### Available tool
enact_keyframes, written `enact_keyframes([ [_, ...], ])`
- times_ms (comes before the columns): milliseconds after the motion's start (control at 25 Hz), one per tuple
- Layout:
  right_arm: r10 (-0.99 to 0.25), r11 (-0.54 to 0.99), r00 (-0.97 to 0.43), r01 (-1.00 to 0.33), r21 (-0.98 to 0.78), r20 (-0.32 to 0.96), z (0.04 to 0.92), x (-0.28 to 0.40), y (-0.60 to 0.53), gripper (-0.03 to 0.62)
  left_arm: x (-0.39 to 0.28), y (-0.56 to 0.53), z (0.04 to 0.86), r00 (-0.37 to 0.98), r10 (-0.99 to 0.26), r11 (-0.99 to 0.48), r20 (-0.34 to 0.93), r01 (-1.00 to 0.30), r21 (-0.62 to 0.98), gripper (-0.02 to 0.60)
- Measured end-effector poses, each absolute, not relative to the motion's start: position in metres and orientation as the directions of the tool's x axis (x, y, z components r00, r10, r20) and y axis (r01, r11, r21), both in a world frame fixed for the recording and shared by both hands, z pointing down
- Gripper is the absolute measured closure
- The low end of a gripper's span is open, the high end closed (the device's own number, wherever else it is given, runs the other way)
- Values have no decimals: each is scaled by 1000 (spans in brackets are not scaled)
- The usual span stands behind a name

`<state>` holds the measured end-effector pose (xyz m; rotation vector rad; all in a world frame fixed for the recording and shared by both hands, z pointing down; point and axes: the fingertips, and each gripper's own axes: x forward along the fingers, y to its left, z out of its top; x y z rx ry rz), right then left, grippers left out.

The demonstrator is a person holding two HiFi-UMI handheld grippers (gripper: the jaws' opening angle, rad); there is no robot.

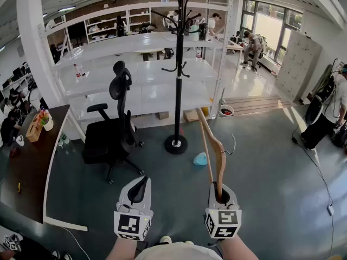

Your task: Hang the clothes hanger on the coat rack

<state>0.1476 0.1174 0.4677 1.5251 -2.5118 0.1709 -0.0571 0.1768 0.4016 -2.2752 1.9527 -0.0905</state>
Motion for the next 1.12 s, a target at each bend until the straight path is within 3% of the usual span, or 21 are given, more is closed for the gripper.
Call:
enact_keyframes([
  [600, -866, 443, -429, -896, -3, 257, 479, 141, 115, 566, -69, 171, 414, 167, -986, -164, -26, -981, -104, 581],
  [1120, -860, 427, -425, -902, -58, 284, 501, 94, 96, 566, -127, 156, 445, 171, -985, -172, 13, -982, -76, 581],
])
